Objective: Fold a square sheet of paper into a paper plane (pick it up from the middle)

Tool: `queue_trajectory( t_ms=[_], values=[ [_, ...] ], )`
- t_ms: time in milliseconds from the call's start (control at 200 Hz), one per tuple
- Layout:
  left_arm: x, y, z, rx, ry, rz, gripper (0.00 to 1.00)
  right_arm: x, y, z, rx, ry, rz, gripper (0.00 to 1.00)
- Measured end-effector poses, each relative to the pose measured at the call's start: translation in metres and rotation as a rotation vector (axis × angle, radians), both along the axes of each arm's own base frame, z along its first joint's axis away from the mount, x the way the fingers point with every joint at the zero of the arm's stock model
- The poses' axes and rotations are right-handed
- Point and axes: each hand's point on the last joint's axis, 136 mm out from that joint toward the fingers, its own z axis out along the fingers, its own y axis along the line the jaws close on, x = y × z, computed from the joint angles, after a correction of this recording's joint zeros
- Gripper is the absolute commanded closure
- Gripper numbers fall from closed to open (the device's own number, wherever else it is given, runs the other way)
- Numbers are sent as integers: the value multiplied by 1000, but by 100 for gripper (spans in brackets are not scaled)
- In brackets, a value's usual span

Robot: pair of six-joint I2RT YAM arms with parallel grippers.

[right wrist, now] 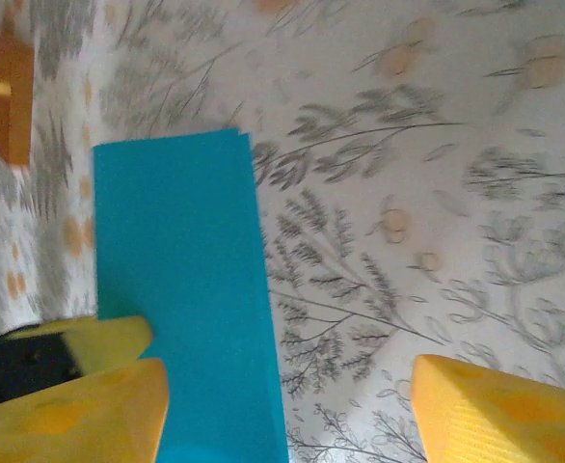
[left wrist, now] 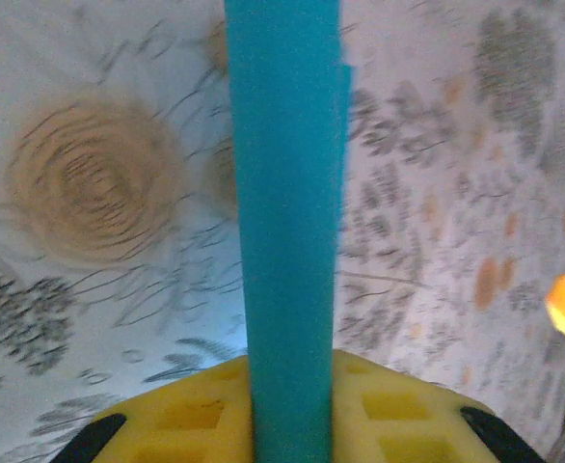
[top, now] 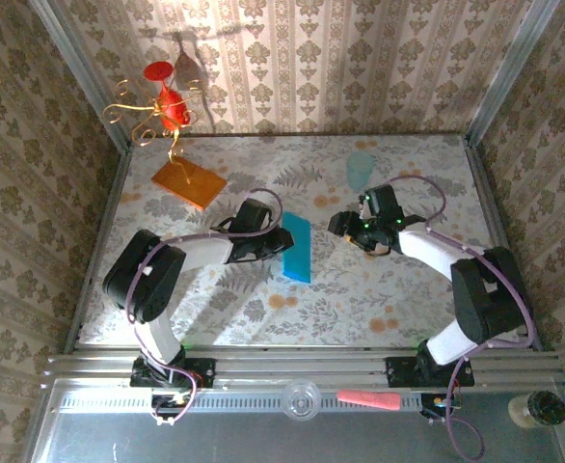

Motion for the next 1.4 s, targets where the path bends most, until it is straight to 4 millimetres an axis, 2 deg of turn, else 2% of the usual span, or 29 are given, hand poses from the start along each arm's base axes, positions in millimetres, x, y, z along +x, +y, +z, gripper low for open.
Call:
queue_trajectory(
  t_ms=[105,255,430,560,880,1085,1210,1305,1395],
  values=[
    [-4,7,-13,41,14,-1,79,3,24,-5,2,13,64,51],
    [-4,11,-16,74,-2,-14,79,0,51,-15,8,48,128,64],
    [-8,17,-23,120,-1,-27,79,-5,72,-30,1,96,180,79],
    [-8,18,-27,156,3,-37,79,-7,83,-41,-6,127,210,87],
    [-8,18,-28,185,8,-53,79,-10,94,-58,-26,185,243,91],
    [-8,18,-28,192,8,-53,77,-15,91,-71,-55,224,264,91],
    [-8,17,-26,189,9,-54,71,-15,90,-71,-82,227,286,91],
    [-8,17,-23,172,11,-56,62,-15,89,-71,-104,229,313,91],
    [-7,24,-20,152,22,-44,55,-15,88,-72,-127,226,347,91]
  ],
)
